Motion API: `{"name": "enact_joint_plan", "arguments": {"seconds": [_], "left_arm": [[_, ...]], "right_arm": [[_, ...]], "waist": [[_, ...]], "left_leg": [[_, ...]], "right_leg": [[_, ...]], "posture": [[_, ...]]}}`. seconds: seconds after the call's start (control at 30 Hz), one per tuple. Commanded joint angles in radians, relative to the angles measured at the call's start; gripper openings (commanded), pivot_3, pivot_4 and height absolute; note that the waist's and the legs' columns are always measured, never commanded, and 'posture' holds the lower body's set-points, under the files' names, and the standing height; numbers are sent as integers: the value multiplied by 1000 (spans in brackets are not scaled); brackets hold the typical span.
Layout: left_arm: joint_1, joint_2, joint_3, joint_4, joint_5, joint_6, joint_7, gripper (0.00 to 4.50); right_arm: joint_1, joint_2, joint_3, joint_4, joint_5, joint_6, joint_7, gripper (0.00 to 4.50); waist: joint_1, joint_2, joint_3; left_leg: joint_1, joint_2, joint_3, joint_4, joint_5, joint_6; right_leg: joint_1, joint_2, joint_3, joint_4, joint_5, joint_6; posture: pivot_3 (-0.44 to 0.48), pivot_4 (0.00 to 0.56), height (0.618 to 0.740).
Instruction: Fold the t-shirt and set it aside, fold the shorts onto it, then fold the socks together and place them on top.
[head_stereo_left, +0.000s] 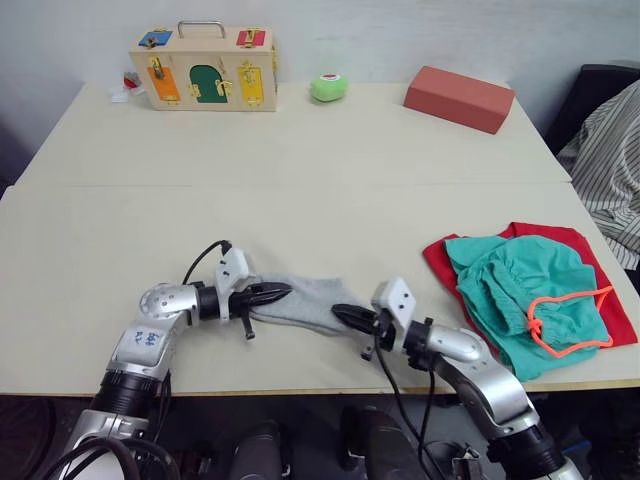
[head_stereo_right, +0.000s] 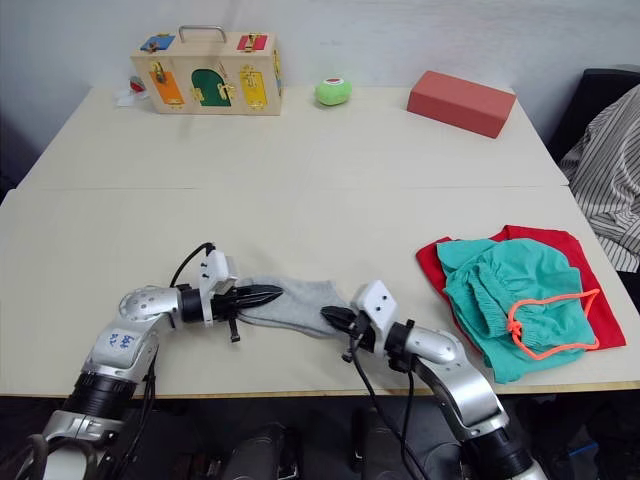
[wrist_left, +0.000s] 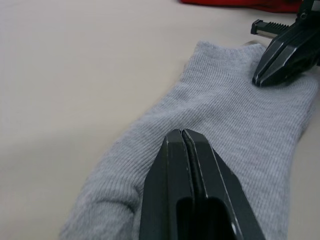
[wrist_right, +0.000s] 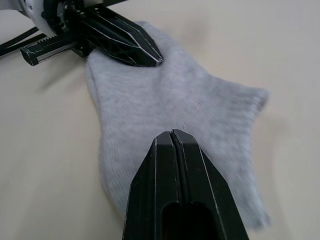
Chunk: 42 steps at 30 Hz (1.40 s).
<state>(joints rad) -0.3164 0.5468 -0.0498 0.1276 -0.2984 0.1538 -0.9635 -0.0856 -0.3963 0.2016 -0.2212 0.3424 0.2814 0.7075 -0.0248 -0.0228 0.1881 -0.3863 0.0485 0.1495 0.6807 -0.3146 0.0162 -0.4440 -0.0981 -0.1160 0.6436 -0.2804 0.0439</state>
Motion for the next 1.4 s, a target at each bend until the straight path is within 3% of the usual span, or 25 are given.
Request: {"name": "enact_joint_plan", "arguments": {"seconds": [0.03, 0.3, 0.33, 0.4, 0.53, 0.63, 0.8, 1.0, 1.4], "left_arm": [[34, 9, 73, -24, -52, -3, -3, 27], [43, 40, 258, -138, -230, 218, 77, 27], [41, 58, 288, -144, -260, 270, 90, 198], [36, 90, 338, -152, -313, 367, 112, 603], [31, 230, 375, -110, -395, 660, 110, 1890], [-72, 224, 416, 3, -450, 889, 235, 2798], [-182, 230, 373, 68, -507, 1179, 224, 4399], [-273, 209, 286, 164, -449, 1298, 259, 4399], [-381, 174, 99, 172, -448, 1418, 184, 4399]], "right_arm": [[27, -20, -78, 2, 28, -47, 27, 0], [-93, 5, -69, -23, 43, -31, 70, 0], [-119, 11, -49, -27, 37, -28, 80, 0], [-162, 26, -16, -30, 30, -15, 89, 0], [-249, 57, 99, 55, -68, -34, 102, 0], [-271, 60, 138, 138, -133, -86, 108, 0], [-288, 89, 154, 235, -188, -124, 92, 0], [-277, 96, 174, 266, -231, -126, 97, 0], [-273, 93, 166, 272, -233, -127, 98, 0]], "waist": [[-2, 0, 0], [-3, 0, 0], [-2, 0, 0], [-3, 0, 0], [-6, 0, 0], [8, 0, 0], [10, -2, -1], [-3, -3, -2], [-2, -4, -3]], "left_leg": [[0, 0, 0, 0, 0, 0], [1, 1, -1, 0, 0, -1], [1, 1, -1, 0, 0, -1], [0, 1, -2, 0, 0, -1], [1, 1, -2, 0, 0, -1], [1, 0, -3, 0, 0, -1], [-1, -2, -2, 1, 0, 0], [-1, -1, -2, 1, 1, -2], [1, -2, -1, 1, 1, -3]], "right_leg": [[0, 0, 0, 0, 0, 0], [0, 0, 0, 2, 0, 0], [0, 0, 0, 2, 0, 0], [0, 0, -1, 2, 0, 0], [0, 0, -1, 2, 0, 0], [0, -1, -1, 2, 0, -1], [0, -1, 0, 3, 1, 1], [0, 0, 0, 2, 0, 1], [1, 0, 2, 2, 0, 0]], "posture": [[0, 150, 740], [0, 150, 740], [0, 150, 740], [0, 150, 740], [0, 150, 740], [0, 150, 740], [0, 150, 740], [0, 150, 740], [0, 150, 740]]}}
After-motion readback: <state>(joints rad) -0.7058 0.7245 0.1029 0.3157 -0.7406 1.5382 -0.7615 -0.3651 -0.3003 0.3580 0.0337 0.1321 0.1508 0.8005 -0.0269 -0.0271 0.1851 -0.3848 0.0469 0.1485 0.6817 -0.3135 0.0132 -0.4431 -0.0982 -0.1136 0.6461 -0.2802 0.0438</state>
